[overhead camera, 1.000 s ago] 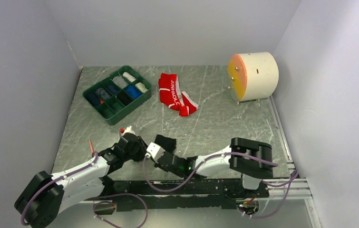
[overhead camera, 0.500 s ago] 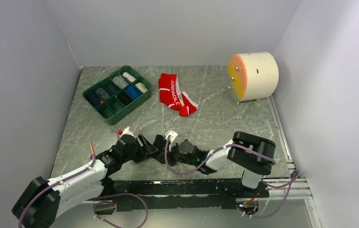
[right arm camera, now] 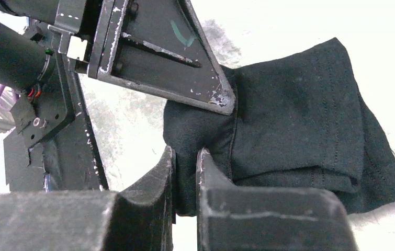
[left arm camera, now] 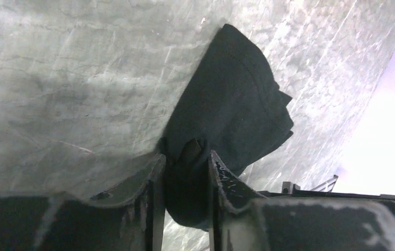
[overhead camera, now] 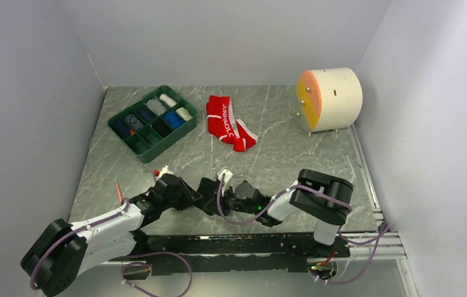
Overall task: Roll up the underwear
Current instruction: Roll the underwear to the center of the board.
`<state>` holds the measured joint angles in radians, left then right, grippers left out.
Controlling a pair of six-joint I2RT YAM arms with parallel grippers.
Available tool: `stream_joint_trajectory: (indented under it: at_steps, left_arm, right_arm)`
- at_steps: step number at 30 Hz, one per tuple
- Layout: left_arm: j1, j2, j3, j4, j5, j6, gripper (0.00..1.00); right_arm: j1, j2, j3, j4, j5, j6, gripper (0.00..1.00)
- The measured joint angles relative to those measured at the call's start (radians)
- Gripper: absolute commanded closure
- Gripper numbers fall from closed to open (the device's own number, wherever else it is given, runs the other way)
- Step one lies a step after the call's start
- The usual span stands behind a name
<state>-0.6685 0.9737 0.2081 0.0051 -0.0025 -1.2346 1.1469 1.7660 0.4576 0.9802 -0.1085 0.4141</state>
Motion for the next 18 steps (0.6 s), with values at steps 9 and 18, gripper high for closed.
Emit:
stream_joint_trajectory:
  at_steps: [9, 18]
  left_arm:
    - [0.0, 0.029, 0.025, -0.002, 0.0, 0.039, 0.95]
    - [-0.001, 0.042, 0.08, -0.102, -0.003, 0.064, 0.95]
  right_arm:
    - [-0.007, -0.026, 0.041, -0.092, -0.061, -0.035, 0.57]
    - [0.145, -0.137, 0.212, -0.566, 0.24, -0.239, 0.48]
